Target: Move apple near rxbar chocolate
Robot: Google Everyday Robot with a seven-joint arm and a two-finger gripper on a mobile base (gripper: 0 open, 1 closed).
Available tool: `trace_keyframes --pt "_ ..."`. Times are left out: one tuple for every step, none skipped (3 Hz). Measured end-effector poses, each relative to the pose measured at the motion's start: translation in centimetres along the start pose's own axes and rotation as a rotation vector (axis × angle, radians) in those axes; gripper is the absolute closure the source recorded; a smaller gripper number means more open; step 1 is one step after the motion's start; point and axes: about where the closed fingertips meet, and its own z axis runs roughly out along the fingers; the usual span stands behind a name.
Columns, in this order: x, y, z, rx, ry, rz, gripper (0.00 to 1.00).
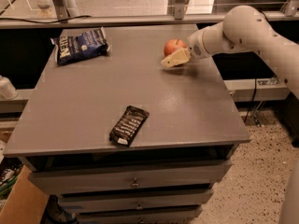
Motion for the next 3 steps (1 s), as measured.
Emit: trace_keyframes --pt "-0.3 0.4 0.0 -0.011 -0.026 0.01 0.41" --pt "-0.9 0.8 -0.7 -0.018 -0.053 0.008 0.64" --pt "-1.6 2.2 -2.7 -0.051 -0.088 -0.004 0.88"
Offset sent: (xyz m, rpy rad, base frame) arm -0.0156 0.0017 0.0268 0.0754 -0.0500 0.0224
